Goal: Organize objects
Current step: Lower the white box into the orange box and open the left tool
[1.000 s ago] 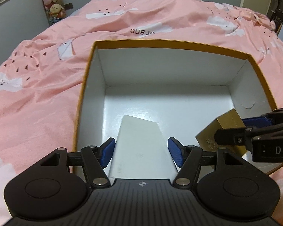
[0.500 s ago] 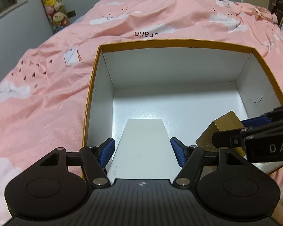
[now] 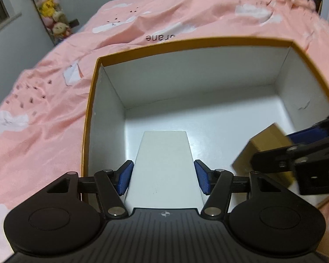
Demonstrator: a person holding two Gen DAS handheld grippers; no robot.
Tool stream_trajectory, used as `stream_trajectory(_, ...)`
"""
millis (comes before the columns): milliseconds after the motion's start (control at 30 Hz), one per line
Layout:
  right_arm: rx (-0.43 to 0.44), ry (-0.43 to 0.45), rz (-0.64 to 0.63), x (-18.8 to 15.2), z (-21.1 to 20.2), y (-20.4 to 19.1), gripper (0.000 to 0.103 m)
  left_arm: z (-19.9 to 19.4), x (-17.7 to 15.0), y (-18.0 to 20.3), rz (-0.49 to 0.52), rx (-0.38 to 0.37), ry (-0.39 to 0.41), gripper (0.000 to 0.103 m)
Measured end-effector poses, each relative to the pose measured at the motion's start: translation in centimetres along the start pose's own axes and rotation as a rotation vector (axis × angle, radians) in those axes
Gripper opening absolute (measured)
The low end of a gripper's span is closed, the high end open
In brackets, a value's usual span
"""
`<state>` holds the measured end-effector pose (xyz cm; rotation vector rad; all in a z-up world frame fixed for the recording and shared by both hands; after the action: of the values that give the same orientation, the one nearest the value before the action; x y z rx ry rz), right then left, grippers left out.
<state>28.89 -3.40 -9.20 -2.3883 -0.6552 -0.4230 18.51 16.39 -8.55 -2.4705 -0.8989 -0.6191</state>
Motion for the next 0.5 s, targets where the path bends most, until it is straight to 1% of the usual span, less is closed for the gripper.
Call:
stream_trajectory(67, -0.003, -0.001, 0.006, 0.0, 0.1, 0.1, 0.047, -0.6, 0.2, -1.2, -0.067, -0.076, 0.001, 0.07)
stream_trajectory(167, -0.001, -0.003, 0.024, 0.3, 0.4, 0.2, 0.047, -1.9, 0.9, -3.5, -0.157, -0.176, 0.039, 0.069)
stream_trajectory(267, 0.011, -0.001, 0.04, 0.6, 0.8, 0.1, 0.047, -3.3, 1.6, -6.0, -0.242, -0.242, 0.074, 0.069)
stream_trajectory(367, 0.016, -0.005, 0.054, 1.0, 1.6, -0.1, 0.047, -4.1, 2.3, -7.4, -0.281, -0.263, 0.1, 0.069)
stream_trajectory(500, 0.038, -0.032, 0.08, 1.2, 3.1, -0.5, 0.047, -3.9, 2.7, -8.7, -0.303, -0.238, 0.113, 0.069)
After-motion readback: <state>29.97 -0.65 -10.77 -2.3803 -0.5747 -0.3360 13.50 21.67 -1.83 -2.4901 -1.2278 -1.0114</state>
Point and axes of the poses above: each gripper's, at about its wrist camera, not at the fingertips, and z roughly the way its jaws point, y to its right, x to its top, the point moved 5 cm from there along z, roughly the way its jaws point, and after that the axes turned 11 degrees about x, right-handed, at the moved point
